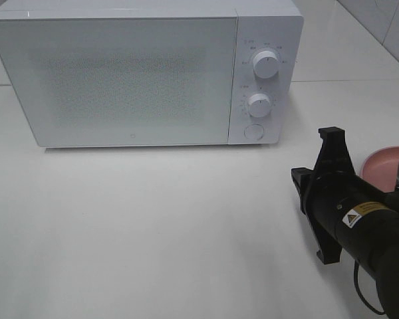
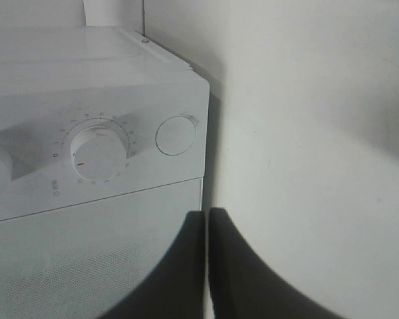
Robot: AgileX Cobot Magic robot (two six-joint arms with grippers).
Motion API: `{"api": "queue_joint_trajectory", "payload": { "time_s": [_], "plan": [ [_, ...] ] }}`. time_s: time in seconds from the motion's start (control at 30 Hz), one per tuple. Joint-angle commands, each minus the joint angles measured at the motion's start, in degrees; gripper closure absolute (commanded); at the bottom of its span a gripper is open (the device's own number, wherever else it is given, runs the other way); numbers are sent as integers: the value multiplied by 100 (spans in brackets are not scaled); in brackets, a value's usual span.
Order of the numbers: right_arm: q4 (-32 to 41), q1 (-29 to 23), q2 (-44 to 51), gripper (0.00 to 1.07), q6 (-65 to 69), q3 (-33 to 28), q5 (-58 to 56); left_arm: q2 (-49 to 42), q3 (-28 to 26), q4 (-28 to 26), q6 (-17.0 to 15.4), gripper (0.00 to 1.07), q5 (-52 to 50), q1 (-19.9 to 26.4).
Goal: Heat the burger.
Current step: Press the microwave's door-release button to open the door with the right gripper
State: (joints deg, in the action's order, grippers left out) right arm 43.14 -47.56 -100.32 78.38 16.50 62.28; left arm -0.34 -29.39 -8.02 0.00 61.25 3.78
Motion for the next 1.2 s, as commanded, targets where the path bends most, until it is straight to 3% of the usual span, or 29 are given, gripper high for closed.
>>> {"api": "queue_joint_trajectory", "payload": {
  "time_s": [0.03, 0.27, 0.6, 1.2],
  "plan": [
    [-34, 11, -109, 107, 80, 109, -11, -92, 0, 0, 0, 9, -46, 29],
    [-57, 11, -372, 107, 120, 338, -40, -92, 0, 0, 0, 9, -46, 29],
    [-705, 739, -556, 107, 0, 745, -206, -92, 0, 0, 0, 9, -46, 29],
    [-1129, 1129, -1054, 107, 69, 1524, -682, -92, 0, -11, 0, 9, -46, 29]
  ]
}}
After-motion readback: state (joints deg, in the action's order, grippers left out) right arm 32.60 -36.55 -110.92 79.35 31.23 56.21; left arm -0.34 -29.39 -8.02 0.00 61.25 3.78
